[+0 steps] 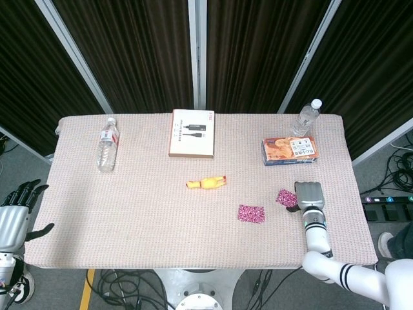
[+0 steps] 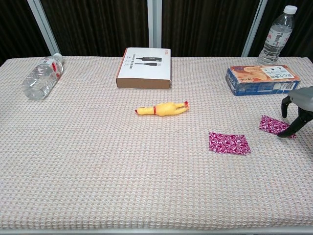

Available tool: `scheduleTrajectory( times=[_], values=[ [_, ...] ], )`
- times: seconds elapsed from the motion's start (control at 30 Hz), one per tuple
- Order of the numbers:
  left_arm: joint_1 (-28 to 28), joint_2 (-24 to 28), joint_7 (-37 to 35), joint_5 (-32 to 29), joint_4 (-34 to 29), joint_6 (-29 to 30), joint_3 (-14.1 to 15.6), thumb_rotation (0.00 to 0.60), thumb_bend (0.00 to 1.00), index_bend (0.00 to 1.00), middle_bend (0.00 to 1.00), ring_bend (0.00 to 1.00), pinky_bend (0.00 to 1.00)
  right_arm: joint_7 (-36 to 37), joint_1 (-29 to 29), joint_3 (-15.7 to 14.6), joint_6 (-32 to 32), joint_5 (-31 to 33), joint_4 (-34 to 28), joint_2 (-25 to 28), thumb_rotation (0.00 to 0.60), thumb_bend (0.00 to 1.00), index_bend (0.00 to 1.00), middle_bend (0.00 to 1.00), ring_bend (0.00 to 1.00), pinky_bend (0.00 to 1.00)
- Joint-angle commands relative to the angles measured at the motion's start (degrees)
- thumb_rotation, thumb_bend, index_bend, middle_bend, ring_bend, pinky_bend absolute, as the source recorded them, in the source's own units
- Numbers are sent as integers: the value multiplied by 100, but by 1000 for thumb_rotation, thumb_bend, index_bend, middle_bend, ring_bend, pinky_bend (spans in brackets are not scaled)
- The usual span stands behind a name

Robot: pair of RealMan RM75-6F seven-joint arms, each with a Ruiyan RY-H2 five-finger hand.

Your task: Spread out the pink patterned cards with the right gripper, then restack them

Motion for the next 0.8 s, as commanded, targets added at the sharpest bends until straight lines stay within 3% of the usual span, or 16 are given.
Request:
scheduleTrajectory(
  times=[0.03,0.43,0.63,0.8],
  values=[
    [-1,-2,3,-5,3,-5,0,598,0,227,219,134,241,21,15,15,-99,60,65,-21,380,7,387,1000,863,903],
    [-1,-24,10,-6,31,-22,16,596,0,227,219,134,241,83,42,30,-219,97,174,-38,388,15,387,1000,862,902],
    [-11,-30,11,-17,40,-38,10,596,0,227,219,134,241,31,86,42,-277,197,165,-11,494,50,395,1000,863,902],
    [-14,-34,6,-26,47,-54,12,597,0,227,219,134,241,9,103,21,-309,258,165,-14,532,61,400,1000,863,902]
  ],
)
